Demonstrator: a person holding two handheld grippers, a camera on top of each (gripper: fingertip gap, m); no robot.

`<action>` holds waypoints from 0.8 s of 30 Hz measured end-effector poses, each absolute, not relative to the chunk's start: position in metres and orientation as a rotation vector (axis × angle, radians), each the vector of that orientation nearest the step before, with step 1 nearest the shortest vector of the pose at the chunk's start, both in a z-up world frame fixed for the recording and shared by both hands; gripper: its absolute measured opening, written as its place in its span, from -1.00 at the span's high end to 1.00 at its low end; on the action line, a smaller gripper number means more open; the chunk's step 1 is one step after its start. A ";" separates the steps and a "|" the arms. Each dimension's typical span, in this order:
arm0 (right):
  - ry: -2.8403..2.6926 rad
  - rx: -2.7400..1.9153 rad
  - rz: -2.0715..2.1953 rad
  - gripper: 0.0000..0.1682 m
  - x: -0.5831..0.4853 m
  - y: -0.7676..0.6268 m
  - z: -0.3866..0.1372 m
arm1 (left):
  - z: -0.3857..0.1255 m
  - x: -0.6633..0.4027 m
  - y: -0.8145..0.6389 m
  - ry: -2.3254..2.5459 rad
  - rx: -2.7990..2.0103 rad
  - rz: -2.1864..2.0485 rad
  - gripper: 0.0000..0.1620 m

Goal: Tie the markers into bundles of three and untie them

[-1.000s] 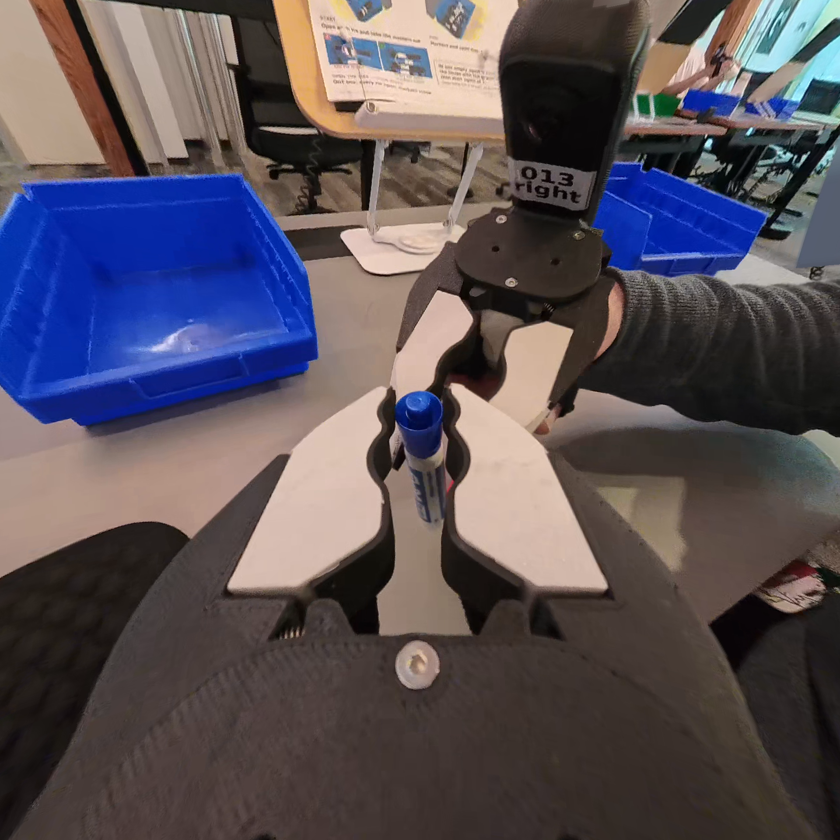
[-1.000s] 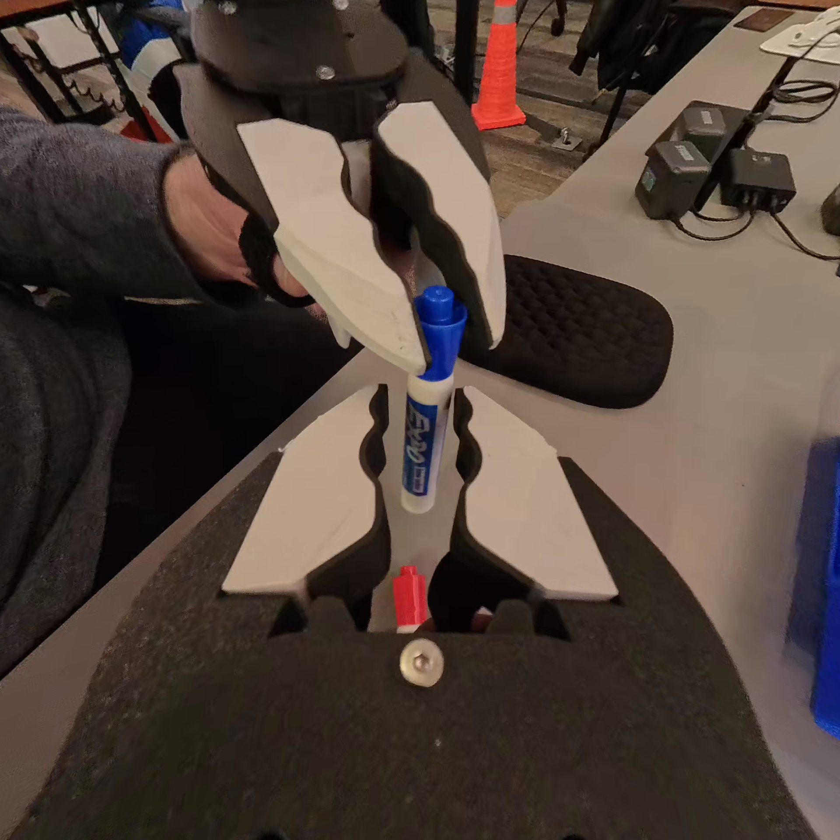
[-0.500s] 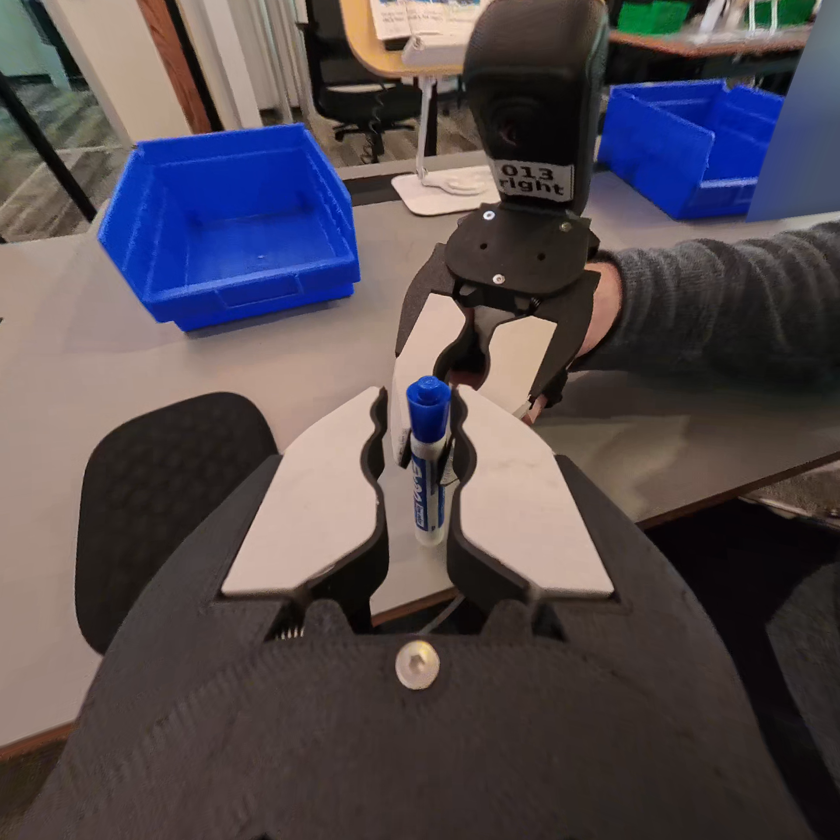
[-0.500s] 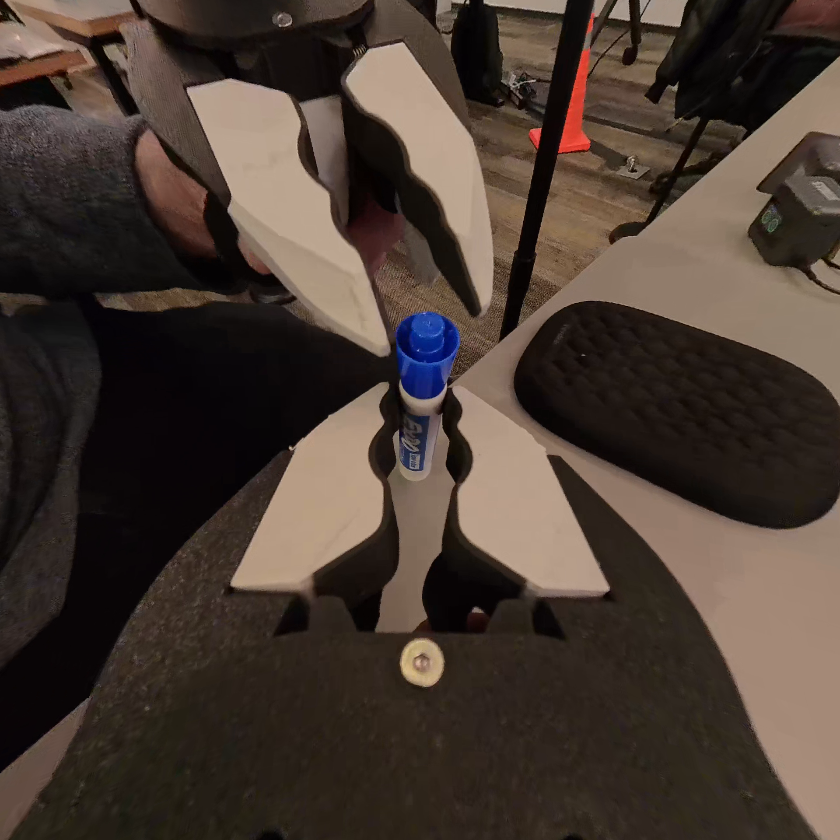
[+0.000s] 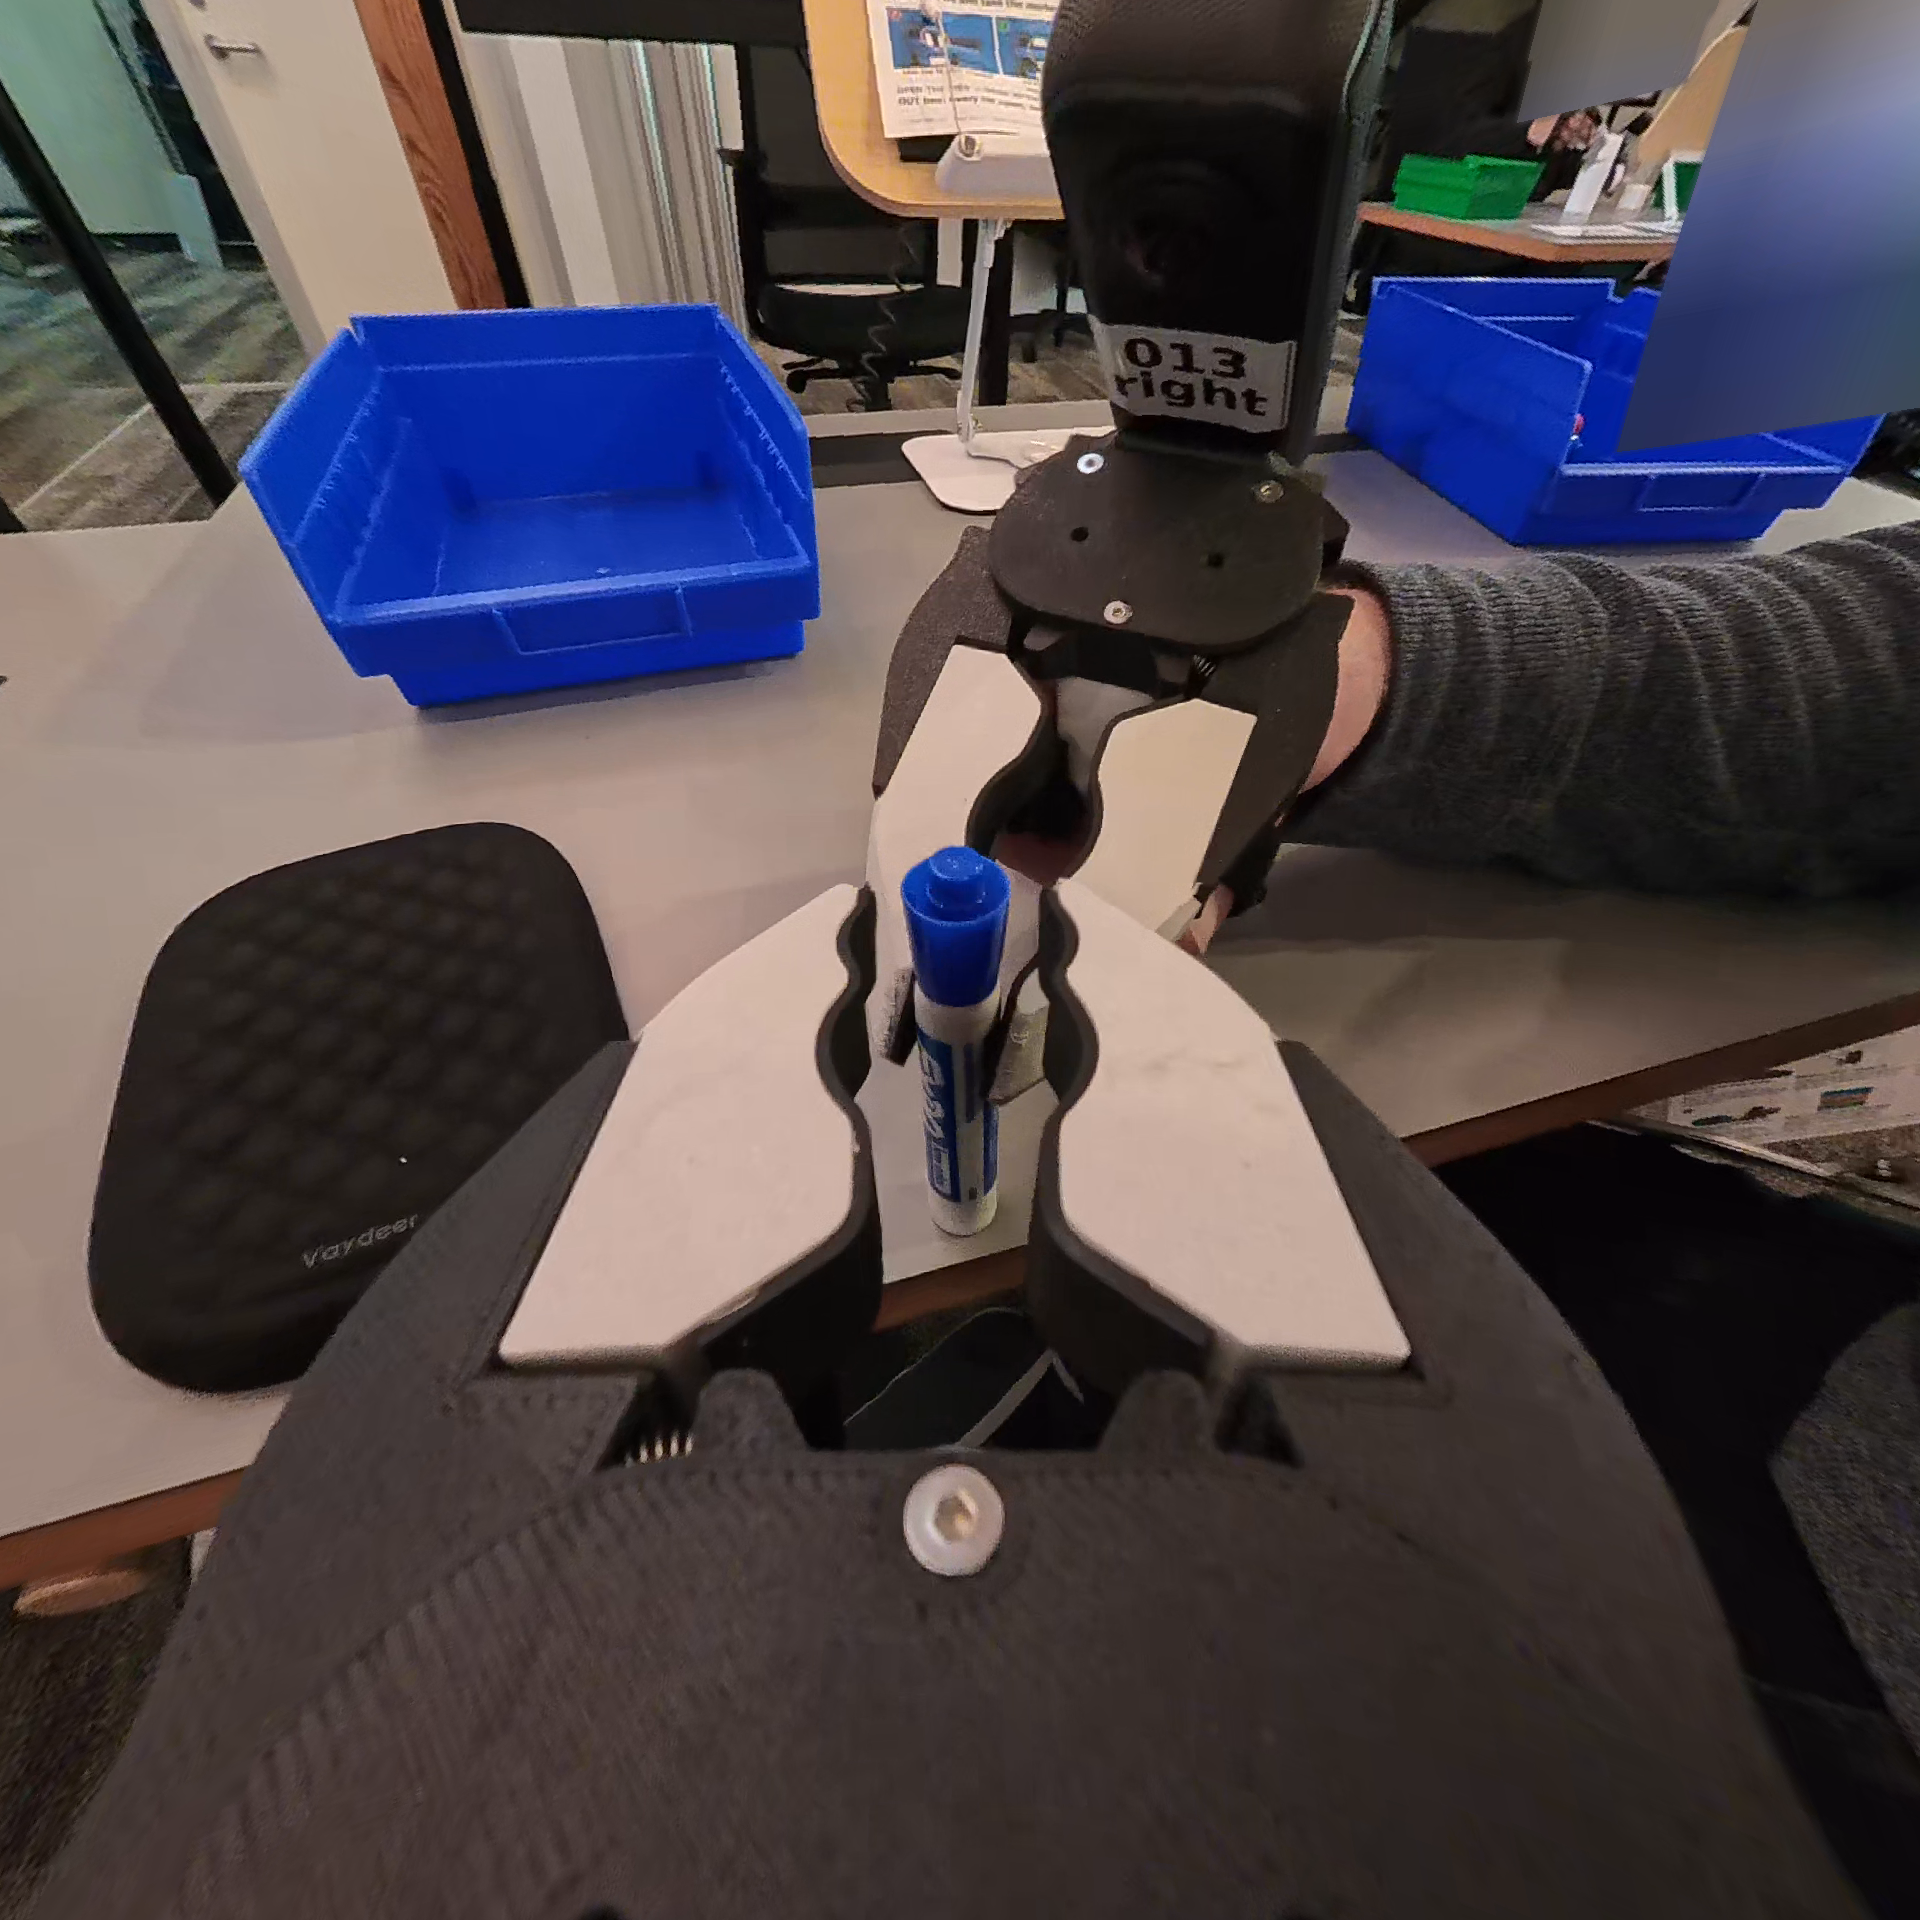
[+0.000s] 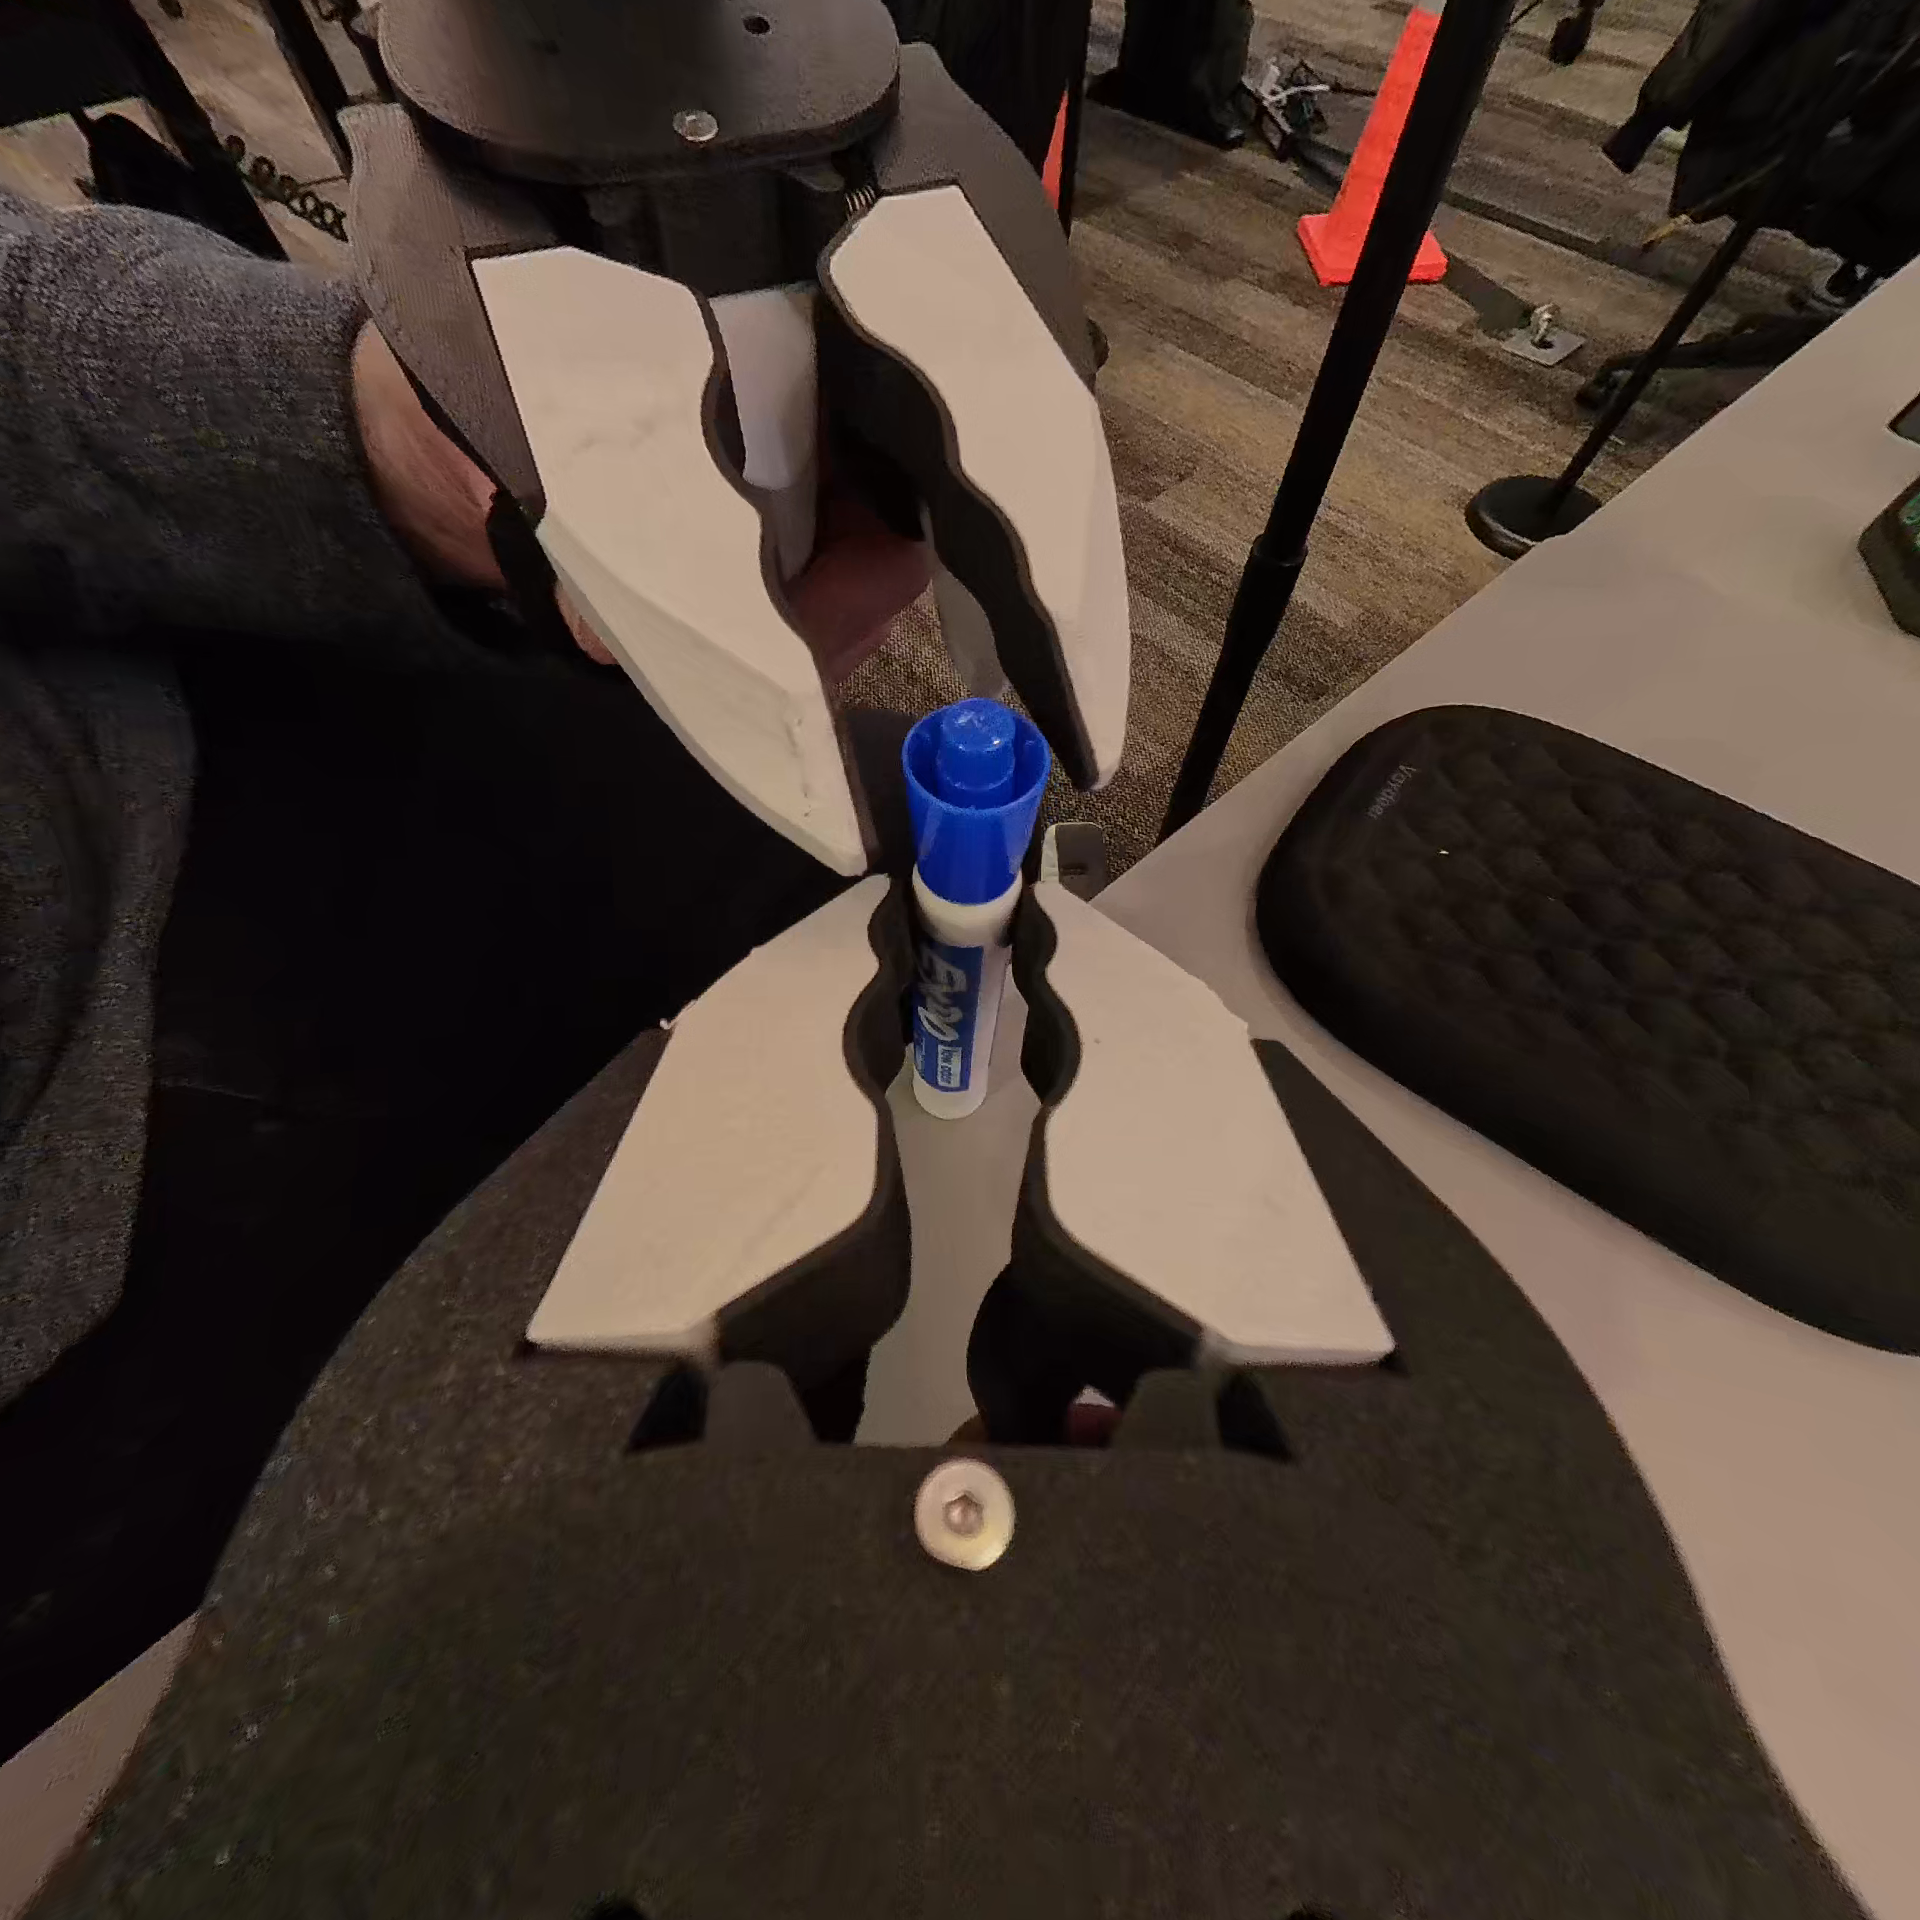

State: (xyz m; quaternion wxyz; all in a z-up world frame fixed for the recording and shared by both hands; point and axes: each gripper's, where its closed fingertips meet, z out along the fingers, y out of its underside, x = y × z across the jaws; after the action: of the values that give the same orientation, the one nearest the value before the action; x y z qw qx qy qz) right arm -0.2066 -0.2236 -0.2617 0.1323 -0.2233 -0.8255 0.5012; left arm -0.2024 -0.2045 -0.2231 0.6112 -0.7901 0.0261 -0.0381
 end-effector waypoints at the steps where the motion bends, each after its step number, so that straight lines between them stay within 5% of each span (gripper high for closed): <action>1: -2.393 -0.649 1.453 0.78 -0.207 -0.223 -0.261 | -0.223 -0.203 -0.204 0.053 -1.822 -0.083 0.64; 15: -2.403 -0.663 1.474 0.60 -0.195 -0.212 -0.252 | -0.216 -0.198 -0.205 0.071 -1.786 -0.109 0.47; 24: -2.508 -0.854 0.743 0.62 -0.102 -0.049 -0.282 | -0.170 -0.186 -0.232 0.101 -1.692 -0.025 0.42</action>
State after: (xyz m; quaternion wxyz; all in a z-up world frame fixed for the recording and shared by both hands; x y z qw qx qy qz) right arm -0.1021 -0.0494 -0.2818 0.1939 -0.3044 -0.8942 0.2650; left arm -0.1861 -0.2324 -0.1696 0.6616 -0.7484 0.0448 -0.0113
